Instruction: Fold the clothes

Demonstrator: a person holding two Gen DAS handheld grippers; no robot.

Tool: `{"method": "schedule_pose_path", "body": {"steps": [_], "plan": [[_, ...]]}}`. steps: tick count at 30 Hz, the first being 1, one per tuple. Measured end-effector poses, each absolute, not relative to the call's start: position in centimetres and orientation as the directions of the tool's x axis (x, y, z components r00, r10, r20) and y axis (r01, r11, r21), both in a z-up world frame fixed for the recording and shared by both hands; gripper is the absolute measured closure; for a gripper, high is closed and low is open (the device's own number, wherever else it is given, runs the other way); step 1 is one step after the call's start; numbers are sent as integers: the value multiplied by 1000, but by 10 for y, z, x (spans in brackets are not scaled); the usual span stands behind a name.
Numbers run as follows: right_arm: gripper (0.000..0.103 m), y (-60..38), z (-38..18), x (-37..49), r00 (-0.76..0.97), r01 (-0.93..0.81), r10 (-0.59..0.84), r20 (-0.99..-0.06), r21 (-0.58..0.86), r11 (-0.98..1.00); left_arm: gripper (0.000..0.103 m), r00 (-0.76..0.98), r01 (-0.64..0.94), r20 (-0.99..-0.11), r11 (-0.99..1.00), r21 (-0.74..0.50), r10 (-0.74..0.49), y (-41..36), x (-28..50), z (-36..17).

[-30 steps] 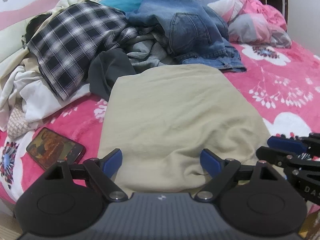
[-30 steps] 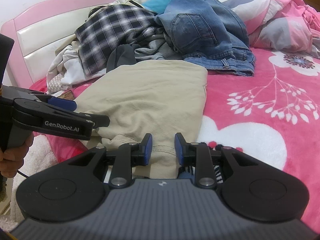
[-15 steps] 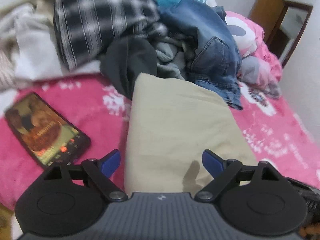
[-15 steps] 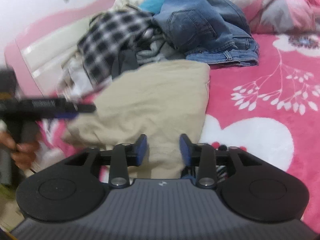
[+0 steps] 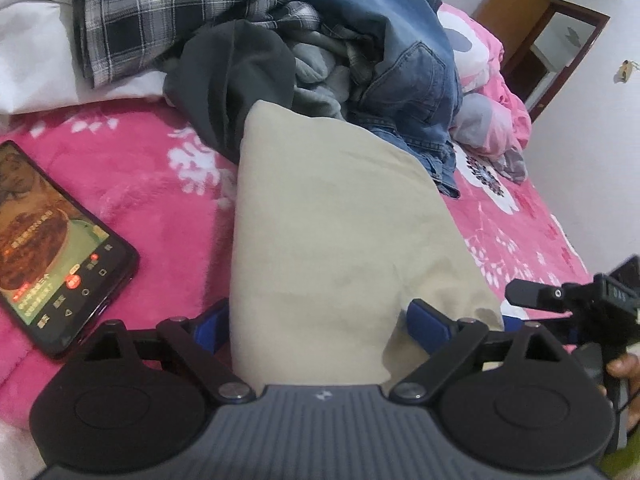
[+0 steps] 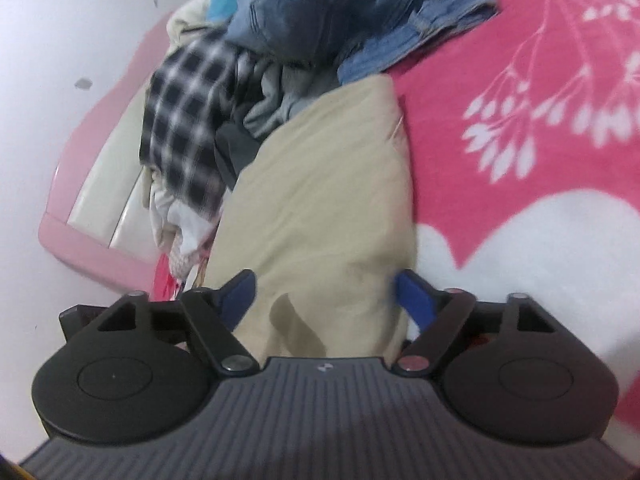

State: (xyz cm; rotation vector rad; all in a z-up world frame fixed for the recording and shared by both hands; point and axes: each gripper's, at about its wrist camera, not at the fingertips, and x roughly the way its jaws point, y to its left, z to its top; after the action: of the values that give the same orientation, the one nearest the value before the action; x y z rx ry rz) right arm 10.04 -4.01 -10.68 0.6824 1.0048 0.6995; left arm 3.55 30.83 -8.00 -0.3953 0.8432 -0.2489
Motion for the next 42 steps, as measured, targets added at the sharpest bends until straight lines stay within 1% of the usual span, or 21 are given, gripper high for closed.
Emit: {"method": "schedule_pose_path", "body": {"steps": [3,6,11,14,17,20,24,27,30,33,35,37,38,42], "plan": [[7,-34,-107,115,303,-200,797,-523,782,590,8,639,63,-671,895,-442,-376,307,38,-83],[5,-31,-107,128,256,-173,806,-533,795,581,6,641,71,-671,900,-430,-371,303,39,-83],[5,-28,-104,142,206,-123,807,-554,803,583,6,644,69,-667,897,-438,-375,302,40,-84],[7,-32,-101,139,210,-126,808,-551,804,581,6,646,71,-660,891,-448,-383,303,41,-85],[14,-42,-94,136,276,-121,797,-537,804,583,6,648,75,-656,889,-452,-388,303,42,-85],[17,-56,-88,140,353,-111,800,-485,827,551,6,649,81,-653,889,-451,-390,304,42,-86],[18,-49,-95,162,370,-115,799,-474,830,546,6,648,81,-652,886,-456,-394,306,42,-86],[16,-34,-106,178,354,-120,788,-504,811,573,6,651,76,-649,885,-460,-393,306,41,-86],[16,-34,-106,181,341,-127,797,-499,816,564,6,655,74,-649,887,-456,-388,304,41,-87],[30,-45,-105,177,370,-99,790,-489,825,557,6,655,74,-650,890,-451,-384,303,41,-87],[30,-53,-98,173,416,-111,760,-499,802,587,6,656,76,-649,889,-451,-385,303,40,-87],[29,-57,-98,175,442,-94,713,-545,762,641,6,657,76,-648,889,-451,-385,303,40,-88],[29,-59,-100,178,440,-81,708,-552,761,643,6,657,76,-649,890,-450,-384,303,41,-88],[27,-42,-119,194,391,-76,762,-516,807,586,6,659,73,-648,890,-451,-383,303,40,-88]]}}
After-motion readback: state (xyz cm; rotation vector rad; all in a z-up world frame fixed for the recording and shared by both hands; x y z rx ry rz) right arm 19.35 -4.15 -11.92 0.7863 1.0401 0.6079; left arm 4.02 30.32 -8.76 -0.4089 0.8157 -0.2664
